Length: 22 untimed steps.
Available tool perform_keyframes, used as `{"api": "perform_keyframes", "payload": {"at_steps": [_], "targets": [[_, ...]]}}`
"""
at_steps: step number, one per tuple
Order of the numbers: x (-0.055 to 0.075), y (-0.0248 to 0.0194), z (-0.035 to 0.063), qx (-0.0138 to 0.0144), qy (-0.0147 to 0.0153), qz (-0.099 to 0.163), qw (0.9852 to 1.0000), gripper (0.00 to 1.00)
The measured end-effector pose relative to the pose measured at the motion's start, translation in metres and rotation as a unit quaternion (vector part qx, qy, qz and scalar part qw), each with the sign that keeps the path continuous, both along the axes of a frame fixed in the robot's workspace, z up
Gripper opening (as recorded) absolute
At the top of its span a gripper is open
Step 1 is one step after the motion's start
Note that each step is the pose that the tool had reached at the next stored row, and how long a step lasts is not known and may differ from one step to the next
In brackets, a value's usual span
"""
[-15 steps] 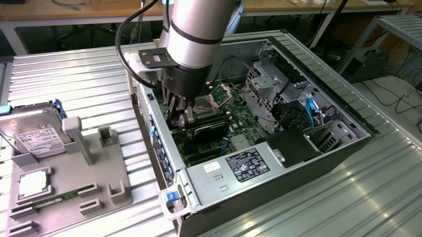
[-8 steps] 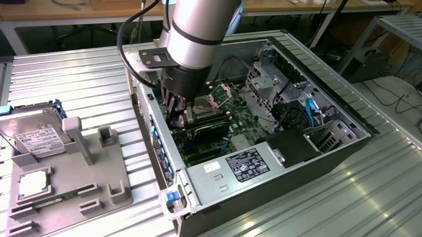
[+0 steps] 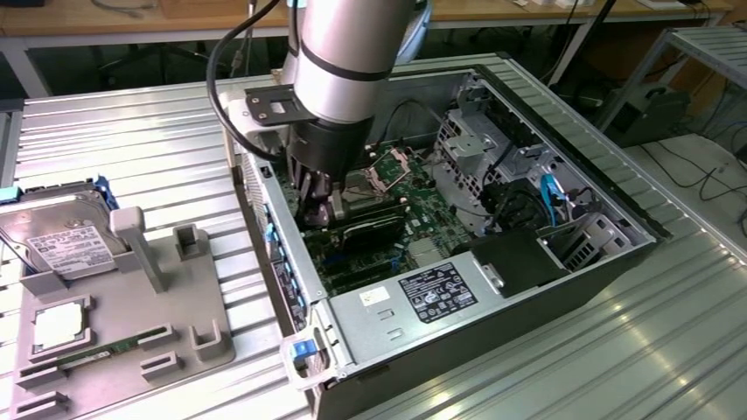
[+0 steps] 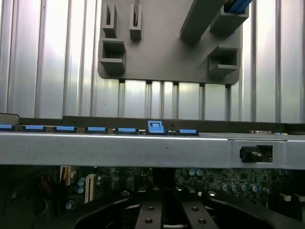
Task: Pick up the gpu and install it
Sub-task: 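Press down on the gpu until it lock into place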
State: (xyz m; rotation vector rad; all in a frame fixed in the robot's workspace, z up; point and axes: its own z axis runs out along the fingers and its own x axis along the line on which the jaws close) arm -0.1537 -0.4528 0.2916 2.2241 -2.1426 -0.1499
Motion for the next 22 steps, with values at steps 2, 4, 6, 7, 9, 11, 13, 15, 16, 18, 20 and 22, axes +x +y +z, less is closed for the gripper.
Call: {"api": "perform_keyframes", "payload": {"at_steps": [2,4,6,7,9,11,13,15,16,18,20,22], "targets": [[0.000,0.0016,0.0001,-0.0031,-0.0139,0.001,0.9999,0.11],[0.000,0.0039,-0.0003,-0.0057,-0.0222,0.001,0.9997,0.11],[0.000,0.0059,-0.0013,-0.0080,-0.0263,0.001,0.9996,0.11],[0.000,0.0061,-0.0022,-0.0087,-0.0269,0.001,0.9996,0.11],[-0.001,0.0063,-0.0046,-0.0109,-0.0282,0.002,0.9995,0.11],[-0.001,0.0063,-0.0066,-0.0136,-0.0296,0.002,0.9995,0.11],[-0.001,0.0063,-0.0087,-0.0160,-0.0298,0.002,0.9994,0.11],[-0.001,0.0063,-0.0111,-0.0176,-0.0298,0.002,0.9994,0.11],[-0.001,0.0063,-0.0126,-0.0184,-0.0299,0.002,0.9994,0.11],[-0.001,0.0063,-0.0153,-0.0200,-0.0299,0.002,0.9993,0.11],[-0.001,0.0063,-0.0178,-0.0218,-0.0297,0.002,0.9993,0.11],[-0.001,0.0062,-0.0204,-0.0240,-0.0295,0.003,0.9993,0.11]]}}
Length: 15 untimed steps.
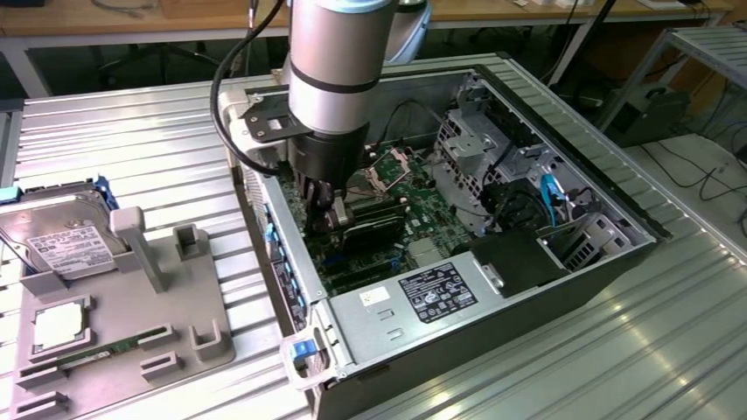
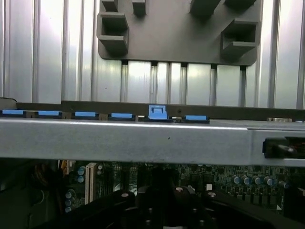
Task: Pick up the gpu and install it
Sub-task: 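Press down on the gpu until it lock into place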
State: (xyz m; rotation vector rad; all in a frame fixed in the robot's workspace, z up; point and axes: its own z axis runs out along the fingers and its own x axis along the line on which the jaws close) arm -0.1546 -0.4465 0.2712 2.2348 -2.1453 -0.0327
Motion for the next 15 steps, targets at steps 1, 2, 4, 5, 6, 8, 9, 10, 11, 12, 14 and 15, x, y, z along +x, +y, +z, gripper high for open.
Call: {"api": "perform_keyframes", "payload": {"at_steps": [1,2,4,5,6,8,9,10,11,12,14,15], "targets": [[0.000,0.0000,-0.0009,-0.0006,0.0000,0.000,1.0000,0.11],[0.000,0.0000,-0.0015,-0.0008,0.0000,0.000,1.0000,0.11],[0.000,0.0001,-0.0021,-0.0006,-0.0003,0.000,1.0000,0.11],[0.000,0.0001,-0.0021,-0.0006,-0.0003,0.000,1.0000,0.11],[0.001,0.0001,-0.0013,-0.0005,-0.0005,0.000,1.0000,0.11],[0.003,0.0004,0.0019,0.0009,-0.0015,0.001,1.0000,0.11],[0.004,0.0002,0.0057,0.0001,-0.0011,0.001,1.0000,0.11],[0.004,0.0001,0.0095,-0.0005,-0.0008,0.001,1.0000,0.11],[0.005,0.0001,0.0126,-0.0004,-0.0011,0.001,1.0000,0.11],[0.005,0.0002,0.0161,-0.0004,-0.0014,0.001,1.0000,0.11],[0.006,0.0003,0.0191,-0.0005,-0.0020,0.001,1.0000,0.11],[0.006,0.0004,0.0196,-0.0005,-0.0023,0.001,1.0000,0.11]]}}
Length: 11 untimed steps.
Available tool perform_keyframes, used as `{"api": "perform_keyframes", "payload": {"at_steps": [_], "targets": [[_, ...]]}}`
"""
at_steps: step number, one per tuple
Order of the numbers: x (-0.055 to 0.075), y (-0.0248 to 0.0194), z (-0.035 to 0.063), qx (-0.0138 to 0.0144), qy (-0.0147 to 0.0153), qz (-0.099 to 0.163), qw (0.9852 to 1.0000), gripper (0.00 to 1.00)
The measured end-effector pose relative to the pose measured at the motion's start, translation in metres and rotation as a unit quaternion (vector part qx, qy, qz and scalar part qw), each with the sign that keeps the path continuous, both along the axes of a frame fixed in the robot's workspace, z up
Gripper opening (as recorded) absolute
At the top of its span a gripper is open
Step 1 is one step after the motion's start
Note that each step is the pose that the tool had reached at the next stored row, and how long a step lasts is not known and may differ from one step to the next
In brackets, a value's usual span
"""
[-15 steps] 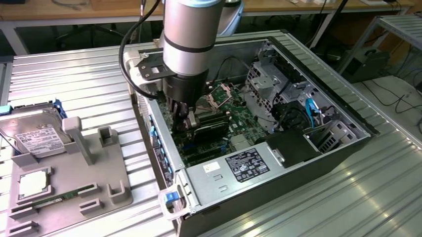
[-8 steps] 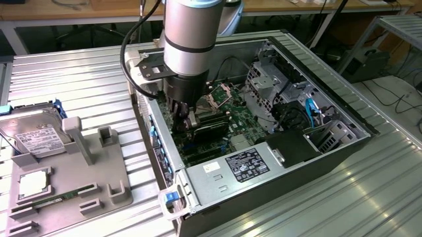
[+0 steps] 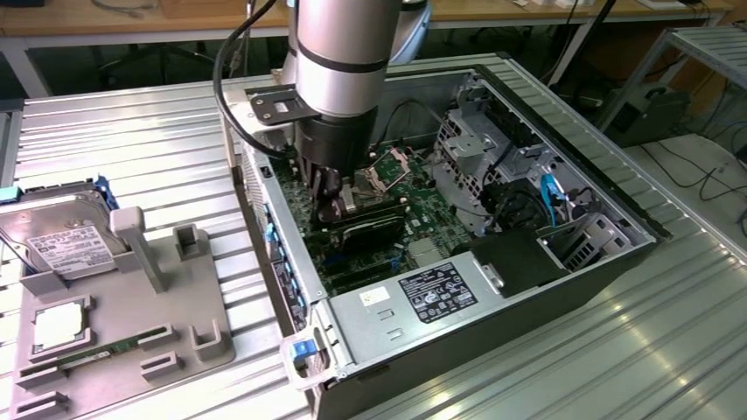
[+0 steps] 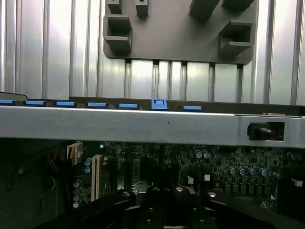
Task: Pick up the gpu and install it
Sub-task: 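Press down on the gpu until it lock into place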
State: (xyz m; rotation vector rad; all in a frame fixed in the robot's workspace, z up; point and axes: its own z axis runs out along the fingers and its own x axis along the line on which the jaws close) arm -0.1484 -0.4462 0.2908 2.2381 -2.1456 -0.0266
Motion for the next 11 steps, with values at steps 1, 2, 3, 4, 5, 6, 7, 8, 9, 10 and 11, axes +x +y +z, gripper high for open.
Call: {"api": "perform_keyframes", "payload": {"at_steps": [1,2,3,4,5,6,7,8,9,10,11], "targets": [[0.0001,0.0000,0.0003,0.0000,-0.0003,0.000,1.0000,0.11],[0.0003,0.0000,0.0007,0.0000,-0.0006,0.000,1.0000,0.11],[0.0003,0.0000,0.0007,0.0001,-0.0009,0.000,1.0000,0.11],[0.0003,0.0000,0.0007,0.0001,-0.0010,0.000,1.0000,0.11],[0.0004,0.0000,0.0008,0.0001,-0.0010,0.000,1.0000,0.11],[0.0003,0.0000,0.0009,0.0000,-0.0009,0.000,1.0000,0.11],[0.0003,0.0000,0.0009,0.0000,-0.0009,0.000,1.0000,0.11],[0.0003,0.0000,0.0009,0.0000,-0.0009,0.000,1.0000,0.11],[0.0003,0.0000,0.0009,0.0000,-0.0009,0.000,1.0000,0.11],[0.0003,0.0000,0.0009,0.0000,-0.0009,0.000,1.0000,0.11],[0.0003,0.0000,0.0009,0.0000,-0.0009,0.000,1.0000,0.11]]}}
